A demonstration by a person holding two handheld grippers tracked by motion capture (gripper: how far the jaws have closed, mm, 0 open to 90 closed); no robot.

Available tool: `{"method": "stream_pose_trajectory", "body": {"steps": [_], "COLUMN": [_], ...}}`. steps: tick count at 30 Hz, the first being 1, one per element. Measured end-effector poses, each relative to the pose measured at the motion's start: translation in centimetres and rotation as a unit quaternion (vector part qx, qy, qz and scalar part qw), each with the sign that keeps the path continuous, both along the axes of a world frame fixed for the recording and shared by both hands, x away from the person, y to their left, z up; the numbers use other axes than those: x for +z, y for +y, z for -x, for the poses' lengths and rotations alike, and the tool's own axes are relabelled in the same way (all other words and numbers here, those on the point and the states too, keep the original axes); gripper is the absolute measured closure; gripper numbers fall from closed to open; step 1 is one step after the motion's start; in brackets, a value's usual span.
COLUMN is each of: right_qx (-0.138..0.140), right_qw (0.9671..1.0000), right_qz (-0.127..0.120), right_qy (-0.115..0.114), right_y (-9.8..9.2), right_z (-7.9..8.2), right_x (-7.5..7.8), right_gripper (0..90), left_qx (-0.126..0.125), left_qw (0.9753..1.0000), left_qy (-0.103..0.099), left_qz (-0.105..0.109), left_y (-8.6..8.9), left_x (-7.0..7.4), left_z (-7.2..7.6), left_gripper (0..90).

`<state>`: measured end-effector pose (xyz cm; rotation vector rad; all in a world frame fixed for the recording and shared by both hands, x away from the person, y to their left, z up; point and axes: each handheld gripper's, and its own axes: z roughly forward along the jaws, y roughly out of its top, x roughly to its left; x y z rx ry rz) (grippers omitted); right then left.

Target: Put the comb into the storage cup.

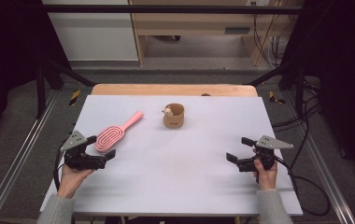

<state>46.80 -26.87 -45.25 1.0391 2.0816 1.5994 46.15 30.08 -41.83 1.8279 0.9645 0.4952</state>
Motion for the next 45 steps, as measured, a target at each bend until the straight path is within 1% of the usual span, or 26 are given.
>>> {"method": "stream_pose_trajectory", "body": {"steps": [5, 6, 16, 28, 32, 37, 42, 45], "right_qx": [0.0, 0.001, 0.002, 0.002, 0.003, 0.002, 0.002, 0.002], "right_qw": [1.0, 1.0, 1.0, 1.0, 1.0, 1.0, 1.0, 1.0], "right_qz": [0.0, 0.0, 0.002, 0.002, 0.003, 0.004, 0.004, 0.004], "right_qy": [0.0, 0.0, 0.0, -0.001, 0.0, 0.0, 0.0, 0.0], "right_y": [0.0, 0.0, 0.1, 0.1, 0.1, 0.1, 0.1, 0.1], "right_z": [0.0, 0.0, -0.1, -0.1, -0.1, -0.1, -0.1, -0.1], "right_x": [0.0, 0.0, -0.1, -0.1, -0.1, -0.1, -0.1, -0.1], "right_gripper": [0.4, 0.4, 0.4, 0.4, 0.4, 0.4, 0.4, 0.4], "left_qx": [0.001, -0.001, -0.004, -0.003, -0.003, 0.001, 0.004, 0.006], "left_qw": [1.0, 1.0, 0.9997, 0.9993, 0.9988, 0.9984, 0.9976, 0.9972], "left_qy": [0.002, 0.003, 0.011, 0.013, 0.014, 0.015, 0.017, 0.018], "left_qz": [-0.003, -0.007, -0.021, -0.034, -0.047, -0.054, -0.067, -0.072], "left_y": [0.0, 0.0, -0.3, -0.7, -1.1, -1.4, -1.8, -2.0], "left_x": [0.3, 0.4, 0.8, 1.4, 1.7, 2.0, 2.2, 2.2], "left_z": [-0.4, -0.7, -1.6, -2.8, -3.4, -4.1, -4.8, -5.2], "left_gripper": [0.0, 0.0, 0.3, 2.1, 3.0, 4.3, 6.5, 9.0]}}
